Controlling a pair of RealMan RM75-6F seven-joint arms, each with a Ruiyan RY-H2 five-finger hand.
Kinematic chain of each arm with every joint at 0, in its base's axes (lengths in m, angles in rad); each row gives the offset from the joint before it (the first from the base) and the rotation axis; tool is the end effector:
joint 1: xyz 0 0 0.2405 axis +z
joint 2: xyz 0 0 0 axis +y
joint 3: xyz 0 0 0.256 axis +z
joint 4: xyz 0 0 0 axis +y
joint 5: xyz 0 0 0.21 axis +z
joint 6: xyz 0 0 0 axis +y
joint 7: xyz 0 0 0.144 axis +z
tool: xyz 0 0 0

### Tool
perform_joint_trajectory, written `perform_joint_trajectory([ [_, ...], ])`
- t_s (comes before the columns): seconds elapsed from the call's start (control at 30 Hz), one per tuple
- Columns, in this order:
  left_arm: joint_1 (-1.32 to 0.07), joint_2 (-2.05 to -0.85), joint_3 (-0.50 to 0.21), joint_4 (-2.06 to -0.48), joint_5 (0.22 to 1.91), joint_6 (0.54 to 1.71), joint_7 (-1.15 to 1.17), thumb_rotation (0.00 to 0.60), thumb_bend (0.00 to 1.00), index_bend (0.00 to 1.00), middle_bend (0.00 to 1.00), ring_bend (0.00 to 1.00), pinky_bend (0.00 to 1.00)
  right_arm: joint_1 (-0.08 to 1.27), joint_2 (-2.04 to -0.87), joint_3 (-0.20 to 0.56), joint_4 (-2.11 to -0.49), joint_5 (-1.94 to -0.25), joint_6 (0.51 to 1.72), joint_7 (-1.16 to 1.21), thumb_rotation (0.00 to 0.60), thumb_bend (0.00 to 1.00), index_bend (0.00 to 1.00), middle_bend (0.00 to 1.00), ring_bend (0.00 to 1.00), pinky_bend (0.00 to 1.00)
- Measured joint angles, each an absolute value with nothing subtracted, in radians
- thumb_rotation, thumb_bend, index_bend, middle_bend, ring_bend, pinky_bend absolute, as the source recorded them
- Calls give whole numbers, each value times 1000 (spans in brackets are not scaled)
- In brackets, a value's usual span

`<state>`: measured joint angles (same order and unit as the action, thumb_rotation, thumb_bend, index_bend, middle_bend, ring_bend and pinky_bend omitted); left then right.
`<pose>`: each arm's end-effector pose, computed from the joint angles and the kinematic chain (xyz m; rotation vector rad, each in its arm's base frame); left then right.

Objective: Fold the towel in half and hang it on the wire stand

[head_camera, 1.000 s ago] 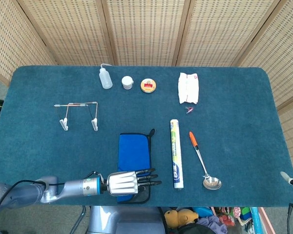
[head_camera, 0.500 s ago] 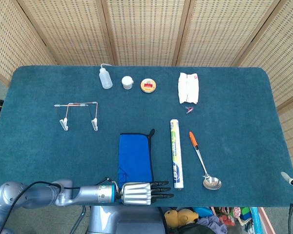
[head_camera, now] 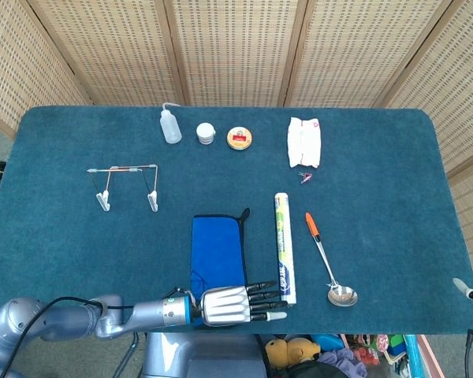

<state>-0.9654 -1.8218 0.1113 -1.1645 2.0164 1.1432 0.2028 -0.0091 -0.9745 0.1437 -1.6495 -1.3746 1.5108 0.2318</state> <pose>-0.0595 0.2398 -0.1094 -2.5795 0.1746 -1.3409 -0.3333 -0.1680 0.2267 1.1118 -0.9801 0.9727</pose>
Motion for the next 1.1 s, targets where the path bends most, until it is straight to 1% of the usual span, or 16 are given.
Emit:
perform_joint_trajectory([
  [0.07,-963,-1802,88,-1190,1983,1139,202,600,249,0,0,0,0,-9,-975,143,-1650,-1376,1511,228,600,0,0,0,0,0],
  [0.17,-960,-1762,49,-1239,1928,1129,194,600,217,0,0,0,0,-8,-977,141,-1652,-1378,1510,221,600,0,0,0,0,0],
  [0.3,-956,-1701,-2,-1299,1855,1120,163,600,209,10,0,0,0,-6,-978,140,-1655,-1378,1508,213,600,0,0,0,0,0],
  [0.43,-950,-1654,-53,-1331,1783,1114,143,600,210,131,0,0,0,-3,-980,140,-1656,-1378,1504,205,600,0,0,0,0,0],
  [0.53,-944,-1635,-86,-1343,1711,1088,154,600,209,169,0,0,0,-1,-981,138,-1657,-1380,1500,197,600,0,0,0,0,0],
  [0.67,-937,-1619,-138,-1351,1525,996,197,600,210,218,0,0,0,2,-984,137,-1657,-1378,1496,191,600,0,0,0,0,0],
  [0.87,-942,-1620,-201,-1350,1177,883,368,600,226,235,0,0,0,9,-986,138,-1656,-1368,1483,181,600,0,0,0,0,0],
  [0.97,-953,-1630,-224,-1345,1026,850,469,600,232,245,0,0,0,11,-987,139,-1655,-1365,1478,179,600,0,0,0,0,0],
  [1.1,-974,-1647,-241,-1337,895,831,576,600,236,253,0,0,0,15,-989,140,-1654,-1359,1470,174,600,0,0,0,0,0],
])
